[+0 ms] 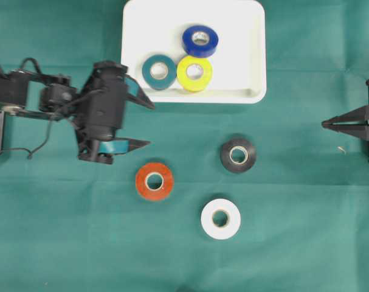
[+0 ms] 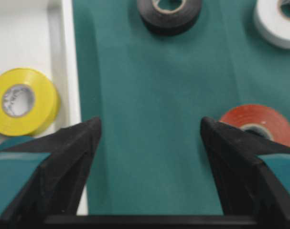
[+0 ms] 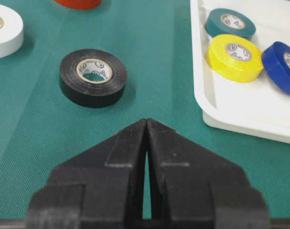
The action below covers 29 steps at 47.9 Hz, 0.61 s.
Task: Put the tape into the white case with the left arm.
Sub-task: 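Withdraw the left gripper from the case toward the table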
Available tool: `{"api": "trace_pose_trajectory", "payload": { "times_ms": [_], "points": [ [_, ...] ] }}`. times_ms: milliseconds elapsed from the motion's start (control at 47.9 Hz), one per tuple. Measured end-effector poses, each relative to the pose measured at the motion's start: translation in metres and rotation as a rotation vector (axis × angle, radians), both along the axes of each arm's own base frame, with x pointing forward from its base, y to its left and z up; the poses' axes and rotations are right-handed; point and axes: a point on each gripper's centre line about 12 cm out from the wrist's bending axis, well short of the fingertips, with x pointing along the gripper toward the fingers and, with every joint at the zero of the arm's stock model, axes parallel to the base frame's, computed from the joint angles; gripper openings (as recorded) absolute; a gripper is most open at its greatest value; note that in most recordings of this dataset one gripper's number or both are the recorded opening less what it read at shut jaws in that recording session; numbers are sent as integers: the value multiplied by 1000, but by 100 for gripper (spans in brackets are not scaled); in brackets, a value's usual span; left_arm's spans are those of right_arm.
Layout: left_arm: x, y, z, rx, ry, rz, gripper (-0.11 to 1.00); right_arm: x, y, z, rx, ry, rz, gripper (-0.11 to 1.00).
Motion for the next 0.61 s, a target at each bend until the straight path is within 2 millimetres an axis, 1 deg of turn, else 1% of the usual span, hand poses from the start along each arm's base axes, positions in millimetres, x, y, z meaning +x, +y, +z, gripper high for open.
{"api": "trace_pose_trajectory", "payload": {
  "times_ms": [376, 501, 605],
  "points": [
    [-57, 0, 9, -60, -141, 36, 83, 0, 0, 0, 0, 0, 0, -9],
    [-68, 1, 8, -60, -152, 36, 83, 0, 0, 0, 0, 0, 0, -9],
    [-71, 1, 6, -60, -150, 36, 83, 0, 0, 0, 0, 0, 0, -9]
  ]
}}
